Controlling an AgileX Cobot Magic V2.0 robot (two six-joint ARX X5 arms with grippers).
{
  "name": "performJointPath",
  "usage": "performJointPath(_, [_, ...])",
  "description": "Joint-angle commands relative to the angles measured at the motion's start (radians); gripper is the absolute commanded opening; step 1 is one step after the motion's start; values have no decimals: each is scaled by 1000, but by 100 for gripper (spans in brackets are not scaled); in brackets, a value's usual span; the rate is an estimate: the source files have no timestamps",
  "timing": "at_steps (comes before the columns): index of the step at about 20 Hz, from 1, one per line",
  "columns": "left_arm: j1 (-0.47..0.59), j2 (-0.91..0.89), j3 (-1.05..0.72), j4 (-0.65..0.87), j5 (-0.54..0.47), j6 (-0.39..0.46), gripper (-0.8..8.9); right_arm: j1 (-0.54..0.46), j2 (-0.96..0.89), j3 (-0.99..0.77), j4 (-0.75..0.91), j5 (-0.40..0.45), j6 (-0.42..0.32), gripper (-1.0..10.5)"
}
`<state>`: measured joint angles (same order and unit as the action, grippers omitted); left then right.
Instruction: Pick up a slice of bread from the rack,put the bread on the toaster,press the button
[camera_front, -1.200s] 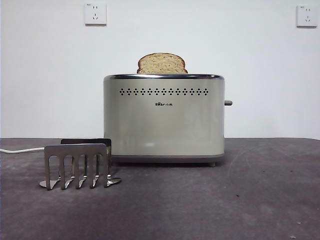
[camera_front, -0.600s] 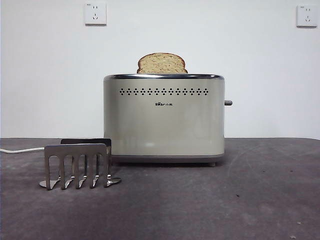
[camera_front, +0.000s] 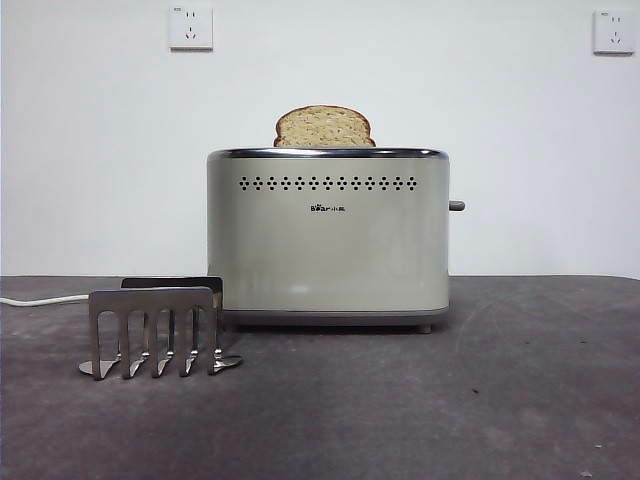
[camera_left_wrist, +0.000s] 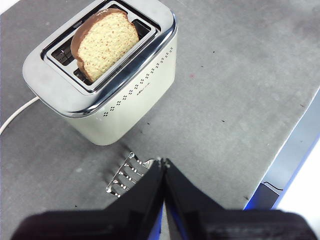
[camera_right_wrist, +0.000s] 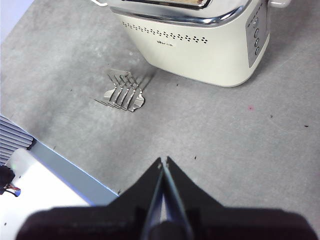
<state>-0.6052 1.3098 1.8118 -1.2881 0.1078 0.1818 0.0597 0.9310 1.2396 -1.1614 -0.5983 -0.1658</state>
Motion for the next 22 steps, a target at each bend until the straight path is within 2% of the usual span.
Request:
performJointPath(1, [-4, 1, -5, 1, 0, -2, -3, 2, -2, -6, 2, 3, -8, 1])
performJointPath(5, [4, -6, -5, 11, -6, -2, -3, 2, -2, -6, 2, 3, -8, 1])
performJointPath(7, [33, -38, -6, 51, -26, 32, -3, 2, -2, -6, 2, 3, -8, 1])
performJointPath(11, [163, -174, -14, 298, 29, 30, -3, 2, -2, -6, 2, 3, -8, 1])
performJointPath(14, [278, -290, -78, 451, 30, 31, -3, 2, -2, -6, 2, 3, -8, 1])
performJointPath(17, [390, -458, -280, 629, 17, 33, -3, 2, -2, -6, 2, 3, -8, 1])
performJointPath(20, [464, -622, -553, 830, -98, 55, -3, 2, -2, -6, 2, 3, -8, 1])
performJointPath(22, [499, -718, -741, 957, -135, 55, -3, 2, -2, -6, 2, 3, -8, 1])
